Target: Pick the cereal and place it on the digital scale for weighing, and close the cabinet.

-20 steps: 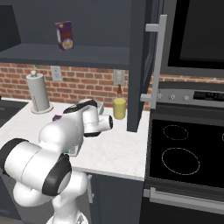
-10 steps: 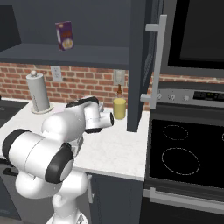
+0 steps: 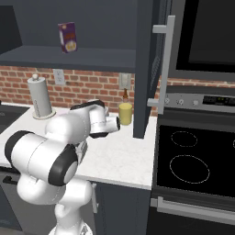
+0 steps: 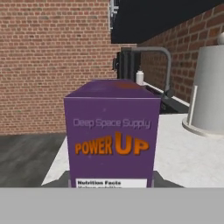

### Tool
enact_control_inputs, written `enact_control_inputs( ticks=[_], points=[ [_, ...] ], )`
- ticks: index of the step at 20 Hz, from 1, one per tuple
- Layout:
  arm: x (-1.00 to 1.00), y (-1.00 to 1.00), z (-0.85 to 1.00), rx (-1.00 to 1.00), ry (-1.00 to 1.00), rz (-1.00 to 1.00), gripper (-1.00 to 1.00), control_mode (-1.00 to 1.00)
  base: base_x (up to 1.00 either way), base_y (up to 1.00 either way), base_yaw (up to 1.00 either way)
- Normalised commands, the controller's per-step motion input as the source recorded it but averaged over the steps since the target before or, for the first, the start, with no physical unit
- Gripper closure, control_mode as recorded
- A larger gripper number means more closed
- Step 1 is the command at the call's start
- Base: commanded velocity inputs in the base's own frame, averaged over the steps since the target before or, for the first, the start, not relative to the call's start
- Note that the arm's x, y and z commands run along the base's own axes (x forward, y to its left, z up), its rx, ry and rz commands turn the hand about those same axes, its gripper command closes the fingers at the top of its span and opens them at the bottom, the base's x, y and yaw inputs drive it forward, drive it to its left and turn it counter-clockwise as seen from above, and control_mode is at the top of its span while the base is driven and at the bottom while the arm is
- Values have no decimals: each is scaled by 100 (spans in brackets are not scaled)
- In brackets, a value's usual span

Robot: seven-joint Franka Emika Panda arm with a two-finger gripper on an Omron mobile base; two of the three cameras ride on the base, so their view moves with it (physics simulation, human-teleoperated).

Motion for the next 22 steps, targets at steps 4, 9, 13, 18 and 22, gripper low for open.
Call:
enact_control_inputs(
  ticks=[4,9,13,18,22],
  points=[
    [10,2,0,0,0,0,100,-100,0,0,0],
    [14,2,0,0,0,0,100,-100,0,0,0],
    [1,0,-1,0,0,0,100,-100,0,0,0],
    [0,0,-13,0,0,1,-100,-100,0,0,0],
    [0,0,-2,0,0,0,-100,-100,0,0,0]
  ],
)
